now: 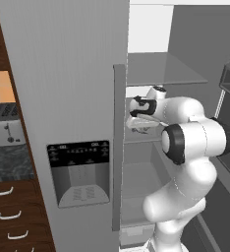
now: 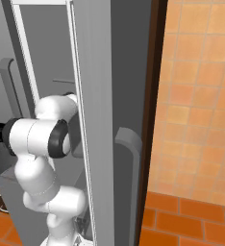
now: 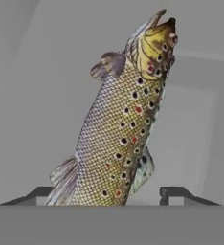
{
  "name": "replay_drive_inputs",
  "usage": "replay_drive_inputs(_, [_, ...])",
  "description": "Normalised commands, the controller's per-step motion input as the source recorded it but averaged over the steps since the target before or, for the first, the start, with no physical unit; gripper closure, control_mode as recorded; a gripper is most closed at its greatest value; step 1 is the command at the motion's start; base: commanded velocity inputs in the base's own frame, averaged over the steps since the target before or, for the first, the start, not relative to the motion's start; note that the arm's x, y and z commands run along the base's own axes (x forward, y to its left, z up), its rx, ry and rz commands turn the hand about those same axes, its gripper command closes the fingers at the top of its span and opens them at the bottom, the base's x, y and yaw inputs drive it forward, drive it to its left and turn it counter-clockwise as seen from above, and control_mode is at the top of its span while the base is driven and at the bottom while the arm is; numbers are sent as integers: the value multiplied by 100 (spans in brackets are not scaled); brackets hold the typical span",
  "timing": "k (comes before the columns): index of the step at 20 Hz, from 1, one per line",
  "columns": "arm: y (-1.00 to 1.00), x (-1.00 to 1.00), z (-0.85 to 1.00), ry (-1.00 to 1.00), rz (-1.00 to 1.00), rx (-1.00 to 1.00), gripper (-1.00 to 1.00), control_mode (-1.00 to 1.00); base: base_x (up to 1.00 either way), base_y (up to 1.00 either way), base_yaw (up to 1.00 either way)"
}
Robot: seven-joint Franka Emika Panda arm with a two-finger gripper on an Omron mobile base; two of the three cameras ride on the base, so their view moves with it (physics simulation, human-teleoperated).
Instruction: Place one tomato and one fish in each tupperware on the nearby counter, to pack two identical lunches.
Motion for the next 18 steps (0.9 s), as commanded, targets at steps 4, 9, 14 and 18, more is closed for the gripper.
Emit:
replay_drive_inputs(4, [14,8,-33,3,0,0,100,-100,0,0,0])
replay_drive_inputs(9, [3,-33,-30,-2,0,0,100,-100,0,0,0])
replay_drive_inputs(14, [1,-62,-29,-14,0,0,100,-100,0,0,0])
replay_drive_inputs(18, [0,-62,-5,-19,0,0,100,-100,0,0,0])
